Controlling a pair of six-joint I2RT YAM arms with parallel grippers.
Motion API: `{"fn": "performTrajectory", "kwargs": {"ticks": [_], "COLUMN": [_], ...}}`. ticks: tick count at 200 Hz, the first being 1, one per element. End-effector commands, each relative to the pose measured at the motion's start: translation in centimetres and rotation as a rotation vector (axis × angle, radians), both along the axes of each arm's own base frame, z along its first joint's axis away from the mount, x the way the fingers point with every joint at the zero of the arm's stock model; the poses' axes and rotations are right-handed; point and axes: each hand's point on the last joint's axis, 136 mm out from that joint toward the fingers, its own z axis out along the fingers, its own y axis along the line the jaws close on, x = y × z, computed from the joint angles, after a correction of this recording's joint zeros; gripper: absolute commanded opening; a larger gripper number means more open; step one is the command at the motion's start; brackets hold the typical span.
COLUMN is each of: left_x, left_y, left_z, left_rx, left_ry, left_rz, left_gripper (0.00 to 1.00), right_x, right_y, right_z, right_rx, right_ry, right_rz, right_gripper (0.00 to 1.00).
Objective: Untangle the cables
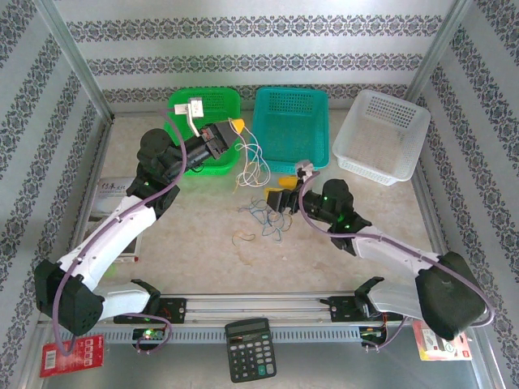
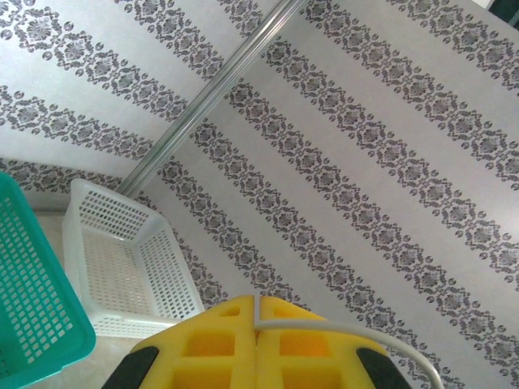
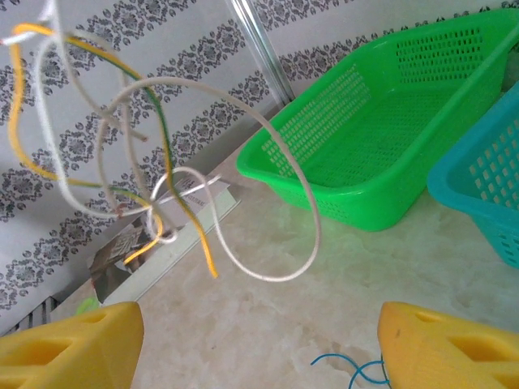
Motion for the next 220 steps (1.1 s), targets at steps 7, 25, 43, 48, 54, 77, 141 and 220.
{"fn": "performTrajectory", "kwargs": {"ticks": [7, 25, 43, 48, 54, 77, 141, 220], "left_x": [-1.2, -1.4, -1.5, -1.5, -1.5, -1.5, -1.5, -0.9], "left_y": [-0.6, -0.7, -0.8, -0.8, -0.8, -0.9, -1.0, -0.7], "left_z": [1.7, 2.0, 2.1, 2.0, 2.1, 2.1, 1.9, 5.8], "left_rx": [-0.059, -0.077, -0.088, -0.089, -0.091, -0.101, -0.123, -0.157], "left_ry": [-0.049, -0.049, -0.050, -0.047, -0.048, -0.048, -0.039, -0.107], "left_rz": [-0.066, -0.086, -0.096, -0.097, -0.099, -0.112, -0.125, -0.111], "left_gripper": [0.00, 0.00, 0.00, 0.00, 0.00, 0.00, 0.00, 0.00], "right_x": [1.1, 1.5, 1.8, 1.8, 1.9, 2.4, 4.3, 3.2], "right_y": [0.3, 0.5, 0.6, 0.6, 0.6, 0.7, 1.7, -0.3], "right_z": [2.1, 2.3, 2.4, 2.5, 2.4, 2.6, 2.7, -8.3], "right_rx": [0.055, 0.068, 0.076, 0.078, 0.080, 0.090, 0.130, 0.062], "right_ry": [-0.036, -0.028, -0.024, -0.024, -0.021, -0.016, 0.008, 0.218], "right_rz": [0.039, 0.052, 0.062, 0.062, 0.064, 0.064, 0.081, -0.090], "right_gripper": [0.76, 0.74, 0.73, 0.72, 0.72, 0.69, 0.50, 0.00]}}
